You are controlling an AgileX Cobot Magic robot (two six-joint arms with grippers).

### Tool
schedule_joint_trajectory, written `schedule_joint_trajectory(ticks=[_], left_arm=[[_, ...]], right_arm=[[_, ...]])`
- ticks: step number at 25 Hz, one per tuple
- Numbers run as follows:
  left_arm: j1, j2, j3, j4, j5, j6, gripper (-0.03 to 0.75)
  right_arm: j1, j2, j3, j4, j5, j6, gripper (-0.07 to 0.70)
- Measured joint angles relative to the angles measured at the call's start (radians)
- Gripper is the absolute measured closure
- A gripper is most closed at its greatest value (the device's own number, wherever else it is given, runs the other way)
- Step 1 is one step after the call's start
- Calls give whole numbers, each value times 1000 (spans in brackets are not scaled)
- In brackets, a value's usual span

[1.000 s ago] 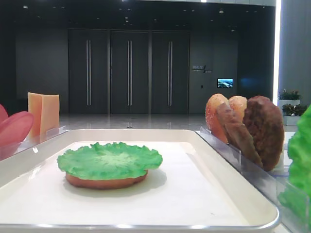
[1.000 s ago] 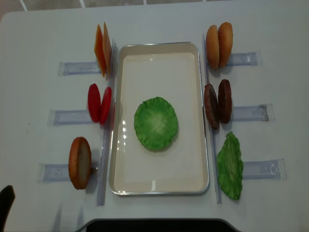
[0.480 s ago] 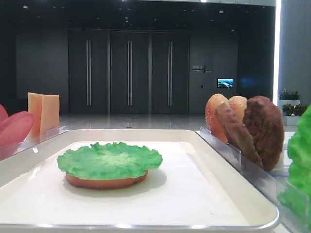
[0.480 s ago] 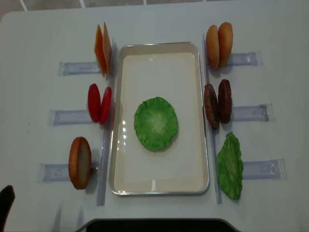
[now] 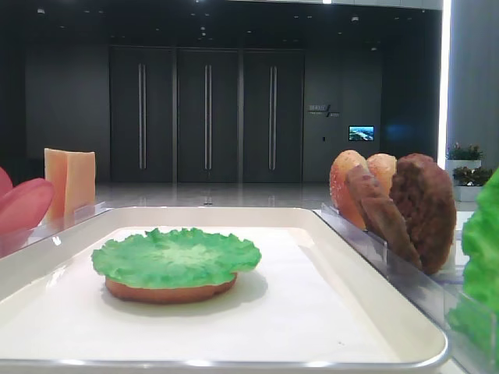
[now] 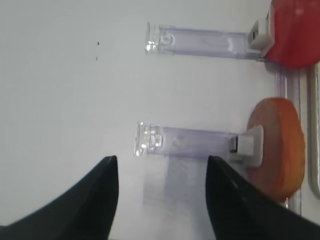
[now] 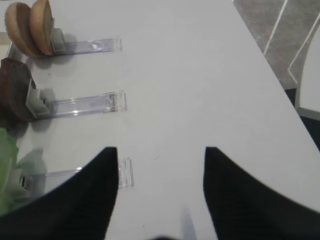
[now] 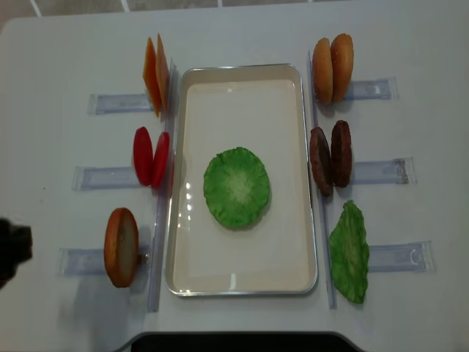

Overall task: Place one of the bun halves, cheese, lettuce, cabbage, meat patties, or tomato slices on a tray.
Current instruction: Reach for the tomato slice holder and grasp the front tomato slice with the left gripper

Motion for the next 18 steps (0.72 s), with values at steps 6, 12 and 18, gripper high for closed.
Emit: schedule_joint_trajectory(ticks=[6, 12, 18], left_arm=[[0, 434, -244, -22, -68, 6, 292], [0, 731, -490, -103, -87, 37, 292], [-1, 887, -611, -150, -88, 43, 292]], right_arm=[[0, 0, 0, 0, 0, 0, 261], [0, 0, 0, 0, 0, 0, 262], [0, 0, 0, 0, -1, 0, 262]])
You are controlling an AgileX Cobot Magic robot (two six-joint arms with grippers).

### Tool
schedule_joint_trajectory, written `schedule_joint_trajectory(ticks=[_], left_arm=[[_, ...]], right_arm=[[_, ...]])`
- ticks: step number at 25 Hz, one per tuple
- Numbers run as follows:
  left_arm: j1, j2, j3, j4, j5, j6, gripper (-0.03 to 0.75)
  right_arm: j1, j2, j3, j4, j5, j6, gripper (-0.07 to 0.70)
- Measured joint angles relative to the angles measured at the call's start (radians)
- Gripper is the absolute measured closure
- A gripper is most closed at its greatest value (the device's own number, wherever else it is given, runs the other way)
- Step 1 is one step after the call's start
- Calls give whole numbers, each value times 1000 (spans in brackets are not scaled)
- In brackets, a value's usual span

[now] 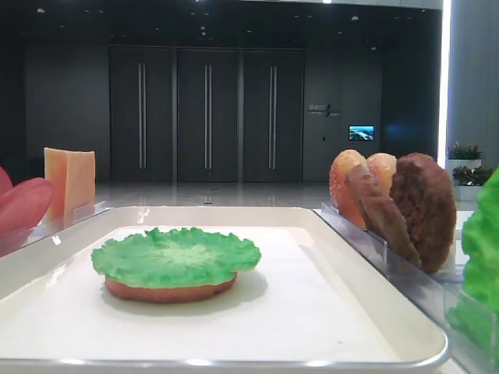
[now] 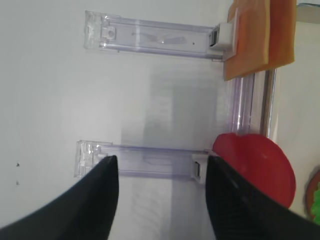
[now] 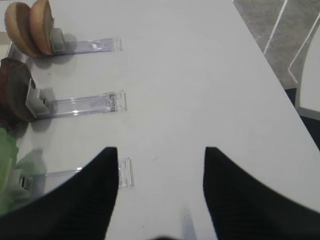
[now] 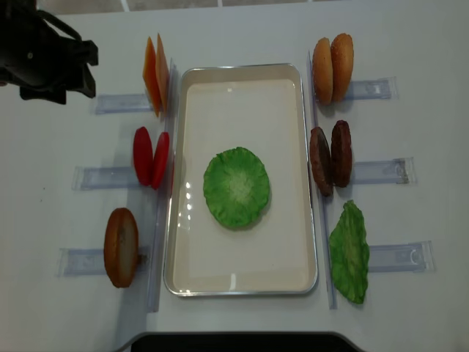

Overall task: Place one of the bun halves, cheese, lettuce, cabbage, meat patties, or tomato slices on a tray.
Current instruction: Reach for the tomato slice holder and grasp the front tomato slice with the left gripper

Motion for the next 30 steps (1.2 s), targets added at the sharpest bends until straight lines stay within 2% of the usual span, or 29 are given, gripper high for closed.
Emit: schedule_joint_trajectory(ticks=[3, 9, 15, 21, 30], left_arm=[[-45, 10, -9, 22, 1, -38, 292], [-239, 33, -10, 85, 3, -281, 292], [-356, 81, -10, 83, 3, -411, 292], [-391, 124, -10, 83, -1, -484, 292], [-391, 208, -11, 86, -3, -491, 292]], right_arm=[[0, 0, 0, 0, 0, 0, 262], [0, 0, 0, 0, 0, 0, 262], [0, 0, 0, 0, 0, 1, 262], [0, 0, 0, 0, -1, 1, 262], [0, 0, 0, 0, -2, 1, 262]])
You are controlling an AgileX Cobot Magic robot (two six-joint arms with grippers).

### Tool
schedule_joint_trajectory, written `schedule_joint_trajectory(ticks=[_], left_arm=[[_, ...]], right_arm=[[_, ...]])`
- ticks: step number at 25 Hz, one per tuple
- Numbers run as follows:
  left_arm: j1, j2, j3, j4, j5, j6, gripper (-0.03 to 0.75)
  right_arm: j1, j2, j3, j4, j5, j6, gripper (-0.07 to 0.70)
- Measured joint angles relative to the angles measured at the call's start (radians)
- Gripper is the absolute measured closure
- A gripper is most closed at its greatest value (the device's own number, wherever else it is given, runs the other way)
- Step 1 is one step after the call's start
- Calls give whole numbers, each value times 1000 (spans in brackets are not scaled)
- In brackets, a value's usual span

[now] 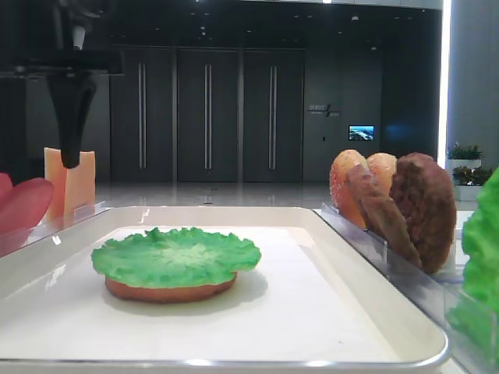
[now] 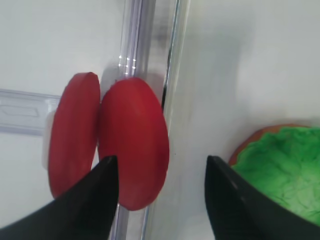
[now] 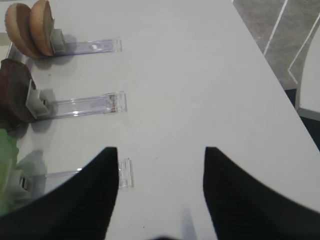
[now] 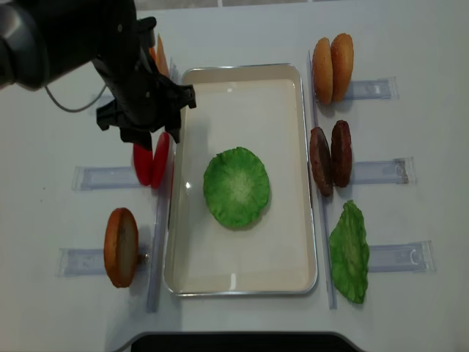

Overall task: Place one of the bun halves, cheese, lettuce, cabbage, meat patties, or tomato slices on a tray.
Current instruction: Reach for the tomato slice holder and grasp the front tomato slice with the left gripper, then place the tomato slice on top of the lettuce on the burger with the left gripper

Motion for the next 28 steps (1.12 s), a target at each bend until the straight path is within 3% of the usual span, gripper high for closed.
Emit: schedule_joint_trajectory(ticks=[5, 9, 11, 14, 16, 28], left_arm=[[0, 55, 0, 15, 1, -1, 292], [0, 84, 0, 66, 35, -1, 304], [0, 88, 0, 79, 39, 1, 381], [0, 88, 0, 79, 40, 18, 600], [0, 88, -2, 71, 40, 24, 659], [-3, -30, -81, -85, 59, 85, 664]], right_arm=[[0, 0, 0, 0, 0, 0, 262], [0, 0, 0, 0, 0, 0, 263], [0, 0, 0, 0, 0, 0, 264], [0, 0, 0, 0, 0, 0, 264], [0, 0, 0, 0, 0, 0, 264], [0, 0, 0, 1, 0, 0, 264]])
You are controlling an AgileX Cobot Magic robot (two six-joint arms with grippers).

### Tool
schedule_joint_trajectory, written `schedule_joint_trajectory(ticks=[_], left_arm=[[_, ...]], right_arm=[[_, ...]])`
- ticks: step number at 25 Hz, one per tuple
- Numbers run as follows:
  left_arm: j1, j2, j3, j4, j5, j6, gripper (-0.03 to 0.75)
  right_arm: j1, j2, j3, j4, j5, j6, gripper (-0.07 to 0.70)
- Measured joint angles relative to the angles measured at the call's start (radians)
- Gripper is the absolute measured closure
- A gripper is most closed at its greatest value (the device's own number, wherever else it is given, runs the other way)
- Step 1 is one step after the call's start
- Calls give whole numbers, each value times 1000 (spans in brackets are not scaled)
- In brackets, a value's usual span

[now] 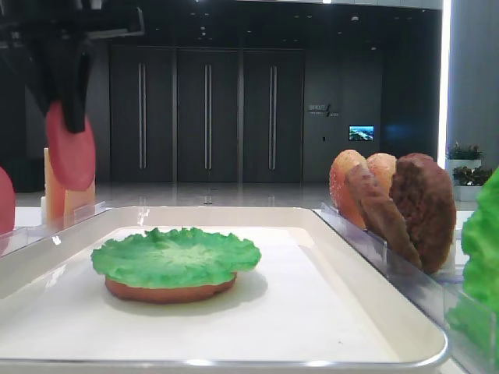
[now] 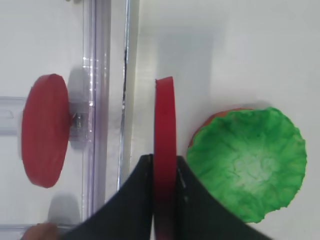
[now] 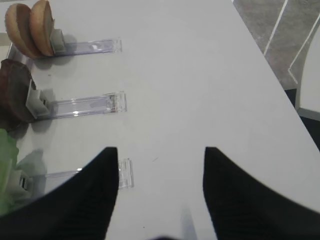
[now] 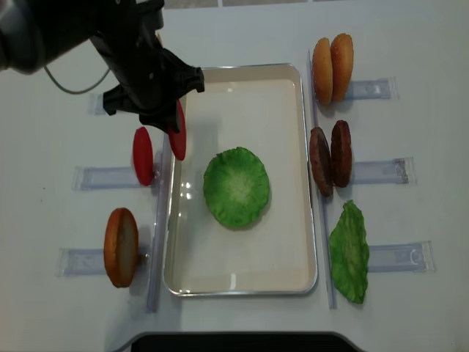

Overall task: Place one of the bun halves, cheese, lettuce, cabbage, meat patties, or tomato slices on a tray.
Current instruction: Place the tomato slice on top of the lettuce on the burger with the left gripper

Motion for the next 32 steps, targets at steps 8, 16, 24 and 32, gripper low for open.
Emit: schedule_joint_trajectory(ticks=[8, 16, 24, 32], left_arm=[[-2, -30, 101, -226, -88, 150, 664], [-90, -31, 227, -617, -333, 489, 664], [-111, -4, 229, -693, -364, 577, 664], [-111, 32, 256, -697, -383, 628, 664]], right_arm=[[0, 0, 0, 0, 0, 1, 264], [0, 0, 0, 0, 0, 1, 264], [0, 0, 0, 0, 0, 1, 264], [0, 0, 0, 0, 0, 1, 264]])
